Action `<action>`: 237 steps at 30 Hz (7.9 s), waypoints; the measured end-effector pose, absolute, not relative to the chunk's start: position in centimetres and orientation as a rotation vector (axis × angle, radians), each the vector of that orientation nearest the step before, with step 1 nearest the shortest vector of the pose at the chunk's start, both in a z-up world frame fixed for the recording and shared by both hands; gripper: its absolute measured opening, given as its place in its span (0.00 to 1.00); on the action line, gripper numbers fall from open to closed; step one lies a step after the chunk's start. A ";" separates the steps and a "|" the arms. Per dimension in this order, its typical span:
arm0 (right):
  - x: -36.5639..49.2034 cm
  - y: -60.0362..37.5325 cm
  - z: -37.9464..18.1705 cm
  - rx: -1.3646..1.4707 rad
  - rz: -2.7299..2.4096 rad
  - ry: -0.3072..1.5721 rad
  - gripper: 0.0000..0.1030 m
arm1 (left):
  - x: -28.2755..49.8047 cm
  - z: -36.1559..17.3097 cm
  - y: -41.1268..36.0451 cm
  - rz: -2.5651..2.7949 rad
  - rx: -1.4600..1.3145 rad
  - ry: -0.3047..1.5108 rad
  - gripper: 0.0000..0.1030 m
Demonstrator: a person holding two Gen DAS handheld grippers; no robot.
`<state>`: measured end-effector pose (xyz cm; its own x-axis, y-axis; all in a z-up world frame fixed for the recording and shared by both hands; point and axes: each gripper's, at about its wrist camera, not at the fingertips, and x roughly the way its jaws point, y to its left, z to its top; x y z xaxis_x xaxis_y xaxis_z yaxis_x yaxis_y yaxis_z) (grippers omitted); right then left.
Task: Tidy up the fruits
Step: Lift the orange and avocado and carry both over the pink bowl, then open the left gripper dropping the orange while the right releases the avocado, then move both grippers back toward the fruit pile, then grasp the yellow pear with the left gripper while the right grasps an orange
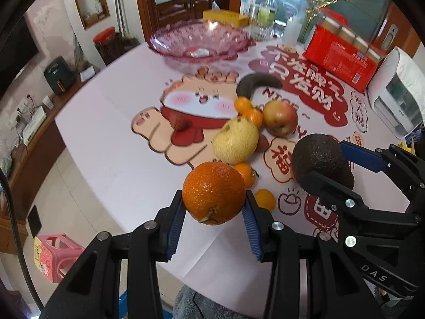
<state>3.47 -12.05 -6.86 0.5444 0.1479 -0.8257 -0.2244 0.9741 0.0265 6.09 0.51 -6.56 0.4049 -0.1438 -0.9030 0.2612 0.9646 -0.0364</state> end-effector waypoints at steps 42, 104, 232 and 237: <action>34.4 -11.8 1.3 0.147 -0.055 0.890 0.56 | 39.7 0.4 4.2 -0.258 0.174 0.954 0.40; 41.7 -12.1 -12.4 0.157 -0.006 1.104 0.63 | 44.0 -12.5 0.3 -0.290 0.348 1.065 0.89; 7.1 -18.1 -19.4 -0.002 0.179 1.130 0.44 | 16.1 -18.4 -6.6 -0.279 0.081 1.203 0.66; 7.0 -17.7 -19.3 -0.029 0.166 1.127 0.43 | 15.8 -18.3 -6.2 -0.275 0.075 1.195 0.65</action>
<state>7.03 -17.68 -19.30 0.4183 0.1177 -0.9006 -0.1474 0.9872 0.0606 15.75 -6.18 -18.27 0.3378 -0.1711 -0.9255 0.2505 0.9642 -0.0868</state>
